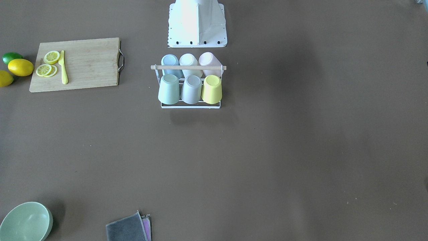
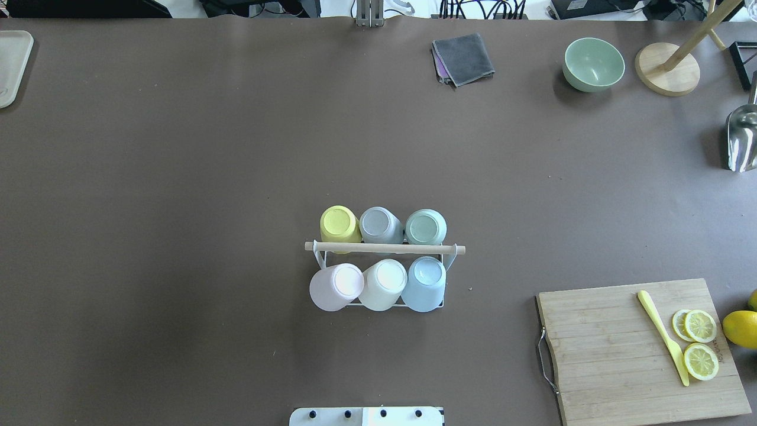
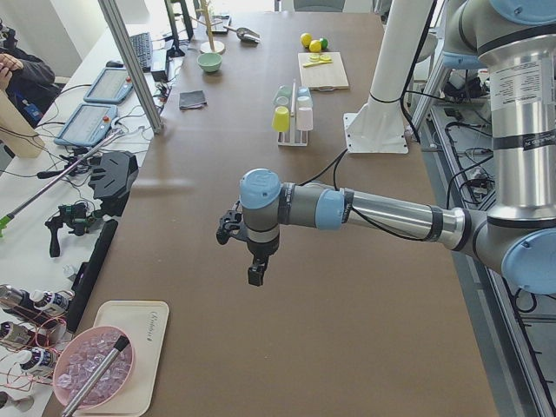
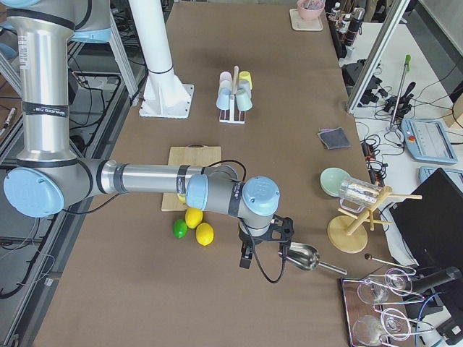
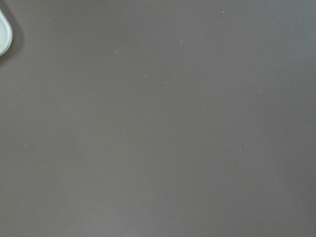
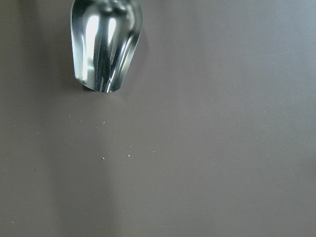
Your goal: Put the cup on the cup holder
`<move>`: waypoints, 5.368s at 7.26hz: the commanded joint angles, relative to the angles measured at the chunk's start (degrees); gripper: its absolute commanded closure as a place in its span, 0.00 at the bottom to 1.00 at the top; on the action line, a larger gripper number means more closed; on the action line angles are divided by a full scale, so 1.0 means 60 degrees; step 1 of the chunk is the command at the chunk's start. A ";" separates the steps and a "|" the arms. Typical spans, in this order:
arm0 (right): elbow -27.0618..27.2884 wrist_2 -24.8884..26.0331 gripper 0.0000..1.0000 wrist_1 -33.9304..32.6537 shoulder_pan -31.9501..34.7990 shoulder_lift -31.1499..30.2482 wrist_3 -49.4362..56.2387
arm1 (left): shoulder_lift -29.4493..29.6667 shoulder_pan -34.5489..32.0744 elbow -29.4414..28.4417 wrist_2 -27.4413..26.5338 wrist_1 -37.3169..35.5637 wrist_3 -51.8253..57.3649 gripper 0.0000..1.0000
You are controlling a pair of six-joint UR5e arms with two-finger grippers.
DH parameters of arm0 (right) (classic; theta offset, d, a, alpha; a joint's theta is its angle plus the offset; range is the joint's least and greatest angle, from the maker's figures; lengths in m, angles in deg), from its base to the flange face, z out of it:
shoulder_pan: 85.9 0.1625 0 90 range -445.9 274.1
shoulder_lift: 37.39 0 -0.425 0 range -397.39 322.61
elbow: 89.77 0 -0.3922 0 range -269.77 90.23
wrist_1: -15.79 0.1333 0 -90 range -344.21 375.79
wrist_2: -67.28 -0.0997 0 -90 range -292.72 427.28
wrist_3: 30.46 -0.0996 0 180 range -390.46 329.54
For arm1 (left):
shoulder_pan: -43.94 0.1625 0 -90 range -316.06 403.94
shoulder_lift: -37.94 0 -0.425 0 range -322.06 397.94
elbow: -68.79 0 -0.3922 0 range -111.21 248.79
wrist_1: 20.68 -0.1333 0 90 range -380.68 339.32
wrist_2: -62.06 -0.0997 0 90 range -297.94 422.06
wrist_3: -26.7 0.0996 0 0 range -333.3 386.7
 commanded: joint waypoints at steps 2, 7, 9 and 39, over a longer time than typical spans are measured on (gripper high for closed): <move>0.0186 0.0036 0.00 0.0029 0.0038 0.0043 0.0013 | -0.0151 -0.0786 -0.0055 0.0019 0.0001 -0.0009 0.02; 0.0041 0.0110 0.00 0.0981 0.0023 -0.0132 0.1015 | -0.0092 -0.0757 -0.0041 -0.0069 -0.0014 -0.0009 0.02; -0.0077 -0.0007 0.00 0.0995 0.0023 -0.0221 0.1742 | -0.0034 -0.0728 -0.0099 -0.0069 -0.0014 -0.0009 0.02; -0.0282 -0.1136 0.00 0.0981 0.0023 -0.0264 0.1669 | -0.0503 -0.0728 -0.0875 0.0019 0.1700 0.0181 0.02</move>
